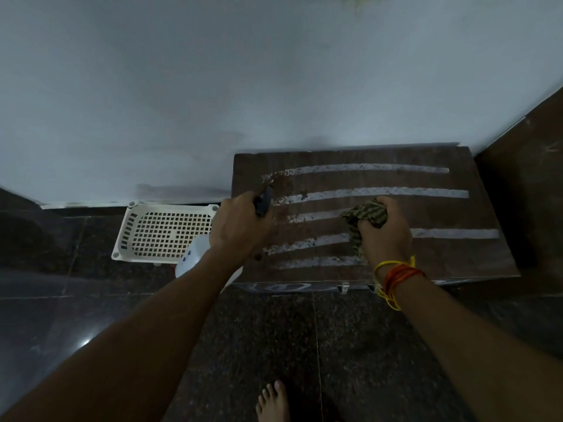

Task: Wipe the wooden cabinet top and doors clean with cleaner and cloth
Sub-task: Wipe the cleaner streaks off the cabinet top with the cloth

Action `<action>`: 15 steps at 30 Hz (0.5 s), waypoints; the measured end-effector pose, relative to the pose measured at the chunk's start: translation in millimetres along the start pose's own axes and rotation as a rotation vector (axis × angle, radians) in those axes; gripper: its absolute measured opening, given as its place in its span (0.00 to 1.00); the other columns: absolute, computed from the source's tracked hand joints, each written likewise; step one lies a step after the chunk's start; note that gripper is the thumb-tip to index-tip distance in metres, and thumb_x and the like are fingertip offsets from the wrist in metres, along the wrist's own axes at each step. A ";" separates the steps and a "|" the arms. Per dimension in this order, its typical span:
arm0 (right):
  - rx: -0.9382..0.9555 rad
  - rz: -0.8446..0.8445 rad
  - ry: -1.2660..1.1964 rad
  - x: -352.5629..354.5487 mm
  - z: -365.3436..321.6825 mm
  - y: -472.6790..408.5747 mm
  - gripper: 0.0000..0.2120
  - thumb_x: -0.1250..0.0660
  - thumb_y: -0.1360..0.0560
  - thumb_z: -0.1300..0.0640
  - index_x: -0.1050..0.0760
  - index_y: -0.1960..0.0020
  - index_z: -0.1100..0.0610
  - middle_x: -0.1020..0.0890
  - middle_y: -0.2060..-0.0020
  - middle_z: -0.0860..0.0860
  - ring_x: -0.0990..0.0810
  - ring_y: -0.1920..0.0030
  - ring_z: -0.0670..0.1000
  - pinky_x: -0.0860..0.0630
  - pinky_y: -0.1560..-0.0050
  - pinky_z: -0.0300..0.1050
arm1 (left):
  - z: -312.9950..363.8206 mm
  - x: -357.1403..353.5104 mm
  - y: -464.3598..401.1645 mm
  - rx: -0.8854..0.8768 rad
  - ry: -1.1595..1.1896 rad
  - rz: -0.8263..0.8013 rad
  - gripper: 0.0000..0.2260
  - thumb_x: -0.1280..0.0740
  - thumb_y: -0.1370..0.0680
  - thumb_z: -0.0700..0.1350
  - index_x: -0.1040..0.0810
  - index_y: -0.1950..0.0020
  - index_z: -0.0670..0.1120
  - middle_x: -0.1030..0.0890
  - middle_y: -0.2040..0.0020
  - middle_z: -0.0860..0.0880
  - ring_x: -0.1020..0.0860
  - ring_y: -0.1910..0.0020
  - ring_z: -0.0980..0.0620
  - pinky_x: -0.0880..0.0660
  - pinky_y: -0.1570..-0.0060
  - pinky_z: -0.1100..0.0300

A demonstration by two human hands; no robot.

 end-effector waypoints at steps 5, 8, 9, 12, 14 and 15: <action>0.004 -0.039 0.011 -20.6 -11.6 0.1 0.19 0.34 0.26 0.64 0.30 0.36 0.56 0.24 0.42 0.58 0.25 0.43 0.59 0.24 0.43 0.55 | -31.6 8.1 -4.2 0.078 0.020 0.017 0.14 0.35 0.20 0.53 0.24 0.61 0.46 0.25 0.70 0.48 0.26 0.72 0.48 0.27 0.69 0.56; -0.005 -0.071 0.009 -33.5 -14.8 3.6 0.20 0.34 0.25 0.62 0.31 0.34 0.54 0.26 0.40 0.58 0.26 0.42 0.58 0.24 0.43 0.52 | -47.8 12.2 1.0 0.121 0.029 0.020 0.16 0.36 0.20 0.55 0.23 0.62 0.46 0.25 0.71 0.49 0.26 0.73 0.49 0.26 0.68 0.55; -0.001 -0.076 0.011 -36.6 -15.7 5.3 0.21 0.34 0.25 0.62 0.31 0.34 0.54 0.26 0.39 0.58 0.26 0.42 0.58 0.25 0.43 0.50 | -53.7 13.5 4.1 0.141 0.043 0.020 0.17 0.36 0.20 0.55 0.23 0.62 0.46 0.24 0.71 0.49 0.25 0.73 0.49 0.26 0.68 0.55; 0.027 -0.081 0.021 -43.4 -20.0 11.0 0.20 0.33 0.25 0.62 0.30 0.34 0.55 0.26 0.40 0.58 0.26 0.41 0.58 0.26 0.42 0.50 | -68.4 18.0 19.6 0.189 0.091 0.024 0.17 0.36 0.20 0.55 0.26 0.65 0.49 0.24 0.73 0.50 0.25 0.74 0.50 0.26 0.69 0.56; 0.034 -0.092 0.025 -48.0 -21.2 15.4 0.20 0.33 0.26 0.63 0.30 0.35 0.55 0.25 0.42 0.58 0.26 0.42 0.58 0.24 0.43 0.51 | -76.9 20.4 32.3 0.217 0.125 0.040 0.16 0.36 0.20 0.54 0.26 0.66 0.49 0.23 0.72 0.49 0.24 0.74 0.50 0.27 0.70 0.57; 0.035 -0.097 0.023 -50.1 -21.2 18.1 0.20 0.33 0.26 0.63 0.30 0.35 0.54 0.24 0.42 0.57 0.25 0.43 0.58 0.24 0.44 0.50 | -81.5 21.2 39.2 0.237 0.148 0.050 0.16 0.36 0.20 0.53 0.25 0.66 0.49 0.23 0.72 0.49 0.24 0.73 0.50 0.28 0.71 0.58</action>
Point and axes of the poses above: each hand's wrist, its own y-axis away from the middle knuckle, its own x-axis out of the back of the hand, z = x × y, the point moved 10 cm from there along -y, towards the middle knuckle
